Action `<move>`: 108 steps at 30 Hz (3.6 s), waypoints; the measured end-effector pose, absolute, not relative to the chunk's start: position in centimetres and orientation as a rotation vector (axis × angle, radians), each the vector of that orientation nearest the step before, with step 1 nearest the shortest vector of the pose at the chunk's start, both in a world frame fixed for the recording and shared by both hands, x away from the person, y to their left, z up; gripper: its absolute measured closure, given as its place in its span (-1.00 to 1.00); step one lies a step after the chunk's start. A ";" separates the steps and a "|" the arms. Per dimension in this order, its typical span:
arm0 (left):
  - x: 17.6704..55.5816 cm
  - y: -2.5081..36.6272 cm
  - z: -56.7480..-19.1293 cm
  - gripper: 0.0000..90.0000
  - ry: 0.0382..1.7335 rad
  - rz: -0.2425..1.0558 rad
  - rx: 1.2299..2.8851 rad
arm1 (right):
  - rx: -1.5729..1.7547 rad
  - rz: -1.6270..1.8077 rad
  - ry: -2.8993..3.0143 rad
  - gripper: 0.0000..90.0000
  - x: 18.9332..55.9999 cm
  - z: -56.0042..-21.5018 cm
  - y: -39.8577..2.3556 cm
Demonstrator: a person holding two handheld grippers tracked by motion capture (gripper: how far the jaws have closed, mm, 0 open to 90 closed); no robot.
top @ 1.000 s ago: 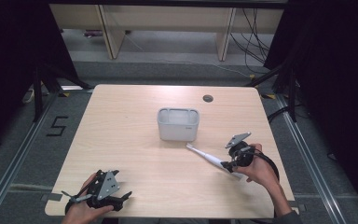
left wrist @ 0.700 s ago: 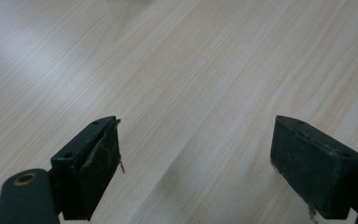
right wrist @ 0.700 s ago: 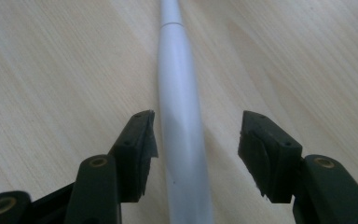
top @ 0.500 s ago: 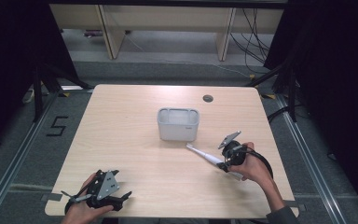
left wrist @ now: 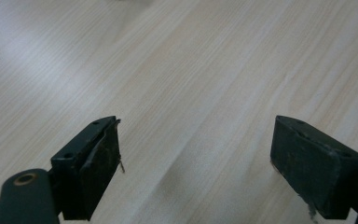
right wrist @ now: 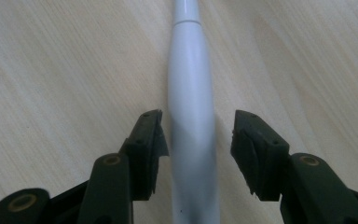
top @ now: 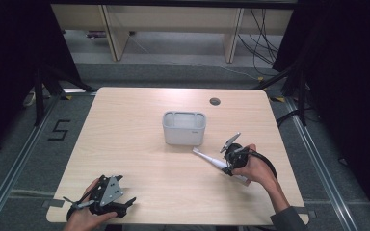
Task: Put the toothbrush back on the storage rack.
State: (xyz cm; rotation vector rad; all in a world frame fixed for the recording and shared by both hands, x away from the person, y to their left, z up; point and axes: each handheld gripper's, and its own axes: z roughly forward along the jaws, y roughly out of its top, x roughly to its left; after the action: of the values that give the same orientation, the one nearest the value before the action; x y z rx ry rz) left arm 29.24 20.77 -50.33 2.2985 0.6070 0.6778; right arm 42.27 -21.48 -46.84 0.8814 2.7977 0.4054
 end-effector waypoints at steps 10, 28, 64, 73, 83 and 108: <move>29.2 20.7 -50.4 -0.66 0.611 0.688 2.298 | 0.833 0.372 2.865 0.31 43.0 -46.9 -20.6; 29.2 20.8 -50.3 -0.66 0.603 0.676 2.305 | 0.813 0.189 2.972 0.46 44.3 -47.4 -19.6; 29.2 20.9 -50.3 -0.66 0.602 0.675 2.306 | 0.874 0.128 2.965 0.48 43.9 -46.4 -19.7; 29.2 20.9 -50.3 -0.66 0.613 0.674 2.290 | 0.793 0.412 2.906 0.48 41.9 -43.6 -20.0; 29.2 20.8 -50.3 -0.66 0.616 0.675 2.285 | 0.776 0.733 2.790 0.48 41.2 -42.4 -19.7; 29.2 20.9 -50.1 -0.66 0.598 0.663 2.301 | 0.824 1.191 2.536 0.48 42.3 -42.0 -18.9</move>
State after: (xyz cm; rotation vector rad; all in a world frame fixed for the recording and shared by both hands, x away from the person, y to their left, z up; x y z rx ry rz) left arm 29.16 20.86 -50.13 2.3009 0.5982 0.6632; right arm 42.26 -18.86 -42.01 0.8240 2.5359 1.1911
